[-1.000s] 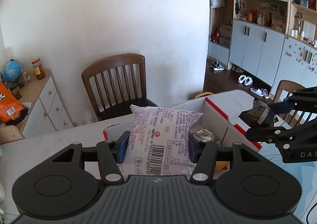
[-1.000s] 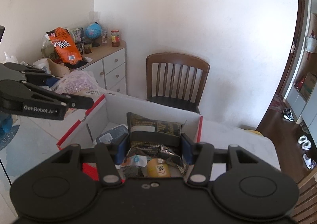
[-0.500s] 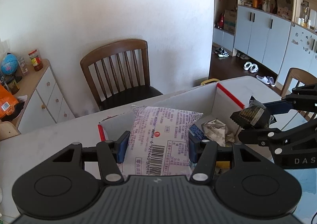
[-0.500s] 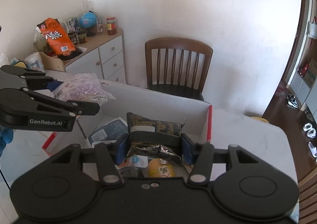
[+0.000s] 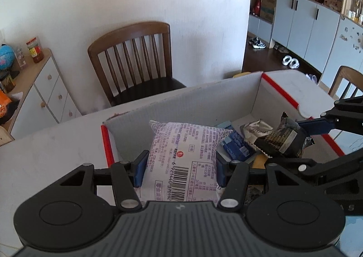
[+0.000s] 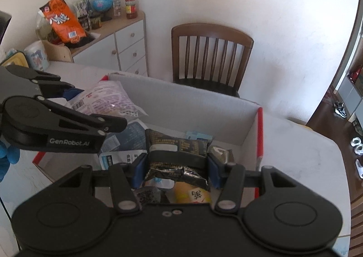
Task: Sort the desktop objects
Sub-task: 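Lower both packs into the box and open both grippers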
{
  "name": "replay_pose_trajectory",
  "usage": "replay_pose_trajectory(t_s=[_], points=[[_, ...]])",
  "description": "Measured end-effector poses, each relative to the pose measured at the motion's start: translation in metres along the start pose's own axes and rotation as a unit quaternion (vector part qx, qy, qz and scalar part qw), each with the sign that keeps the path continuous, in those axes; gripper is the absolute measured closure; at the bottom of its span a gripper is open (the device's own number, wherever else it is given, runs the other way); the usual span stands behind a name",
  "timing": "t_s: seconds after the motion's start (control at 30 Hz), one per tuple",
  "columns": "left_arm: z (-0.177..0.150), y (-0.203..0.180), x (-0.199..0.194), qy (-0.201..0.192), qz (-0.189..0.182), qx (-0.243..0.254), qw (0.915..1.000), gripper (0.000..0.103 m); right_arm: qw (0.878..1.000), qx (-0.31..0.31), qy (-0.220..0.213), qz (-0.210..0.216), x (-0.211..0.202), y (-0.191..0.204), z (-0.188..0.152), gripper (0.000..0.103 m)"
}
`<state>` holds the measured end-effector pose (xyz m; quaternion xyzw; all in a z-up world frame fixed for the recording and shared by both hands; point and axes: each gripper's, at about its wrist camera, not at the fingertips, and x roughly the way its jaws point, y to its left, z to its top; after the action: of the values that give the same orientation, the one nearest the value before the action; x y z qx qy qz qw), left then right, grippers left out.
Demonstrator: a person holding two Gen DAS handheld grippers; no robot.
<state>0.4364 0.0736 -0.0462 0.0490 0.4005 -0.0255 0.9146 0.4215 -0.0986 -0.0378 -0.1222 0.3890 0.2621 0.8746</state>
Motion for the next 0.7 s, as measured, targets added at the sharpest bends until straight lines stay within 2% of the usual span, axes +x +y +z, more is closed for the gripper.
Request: replay_pose_trajectory(t_s=[0.7], points=[[-0.015,-0.003,0.032,0.051,-0.008,0.011,0.9986,0.047,0.998,-0.034,0.059,-0.015,0.038,0.003,-0.015,0.049]])
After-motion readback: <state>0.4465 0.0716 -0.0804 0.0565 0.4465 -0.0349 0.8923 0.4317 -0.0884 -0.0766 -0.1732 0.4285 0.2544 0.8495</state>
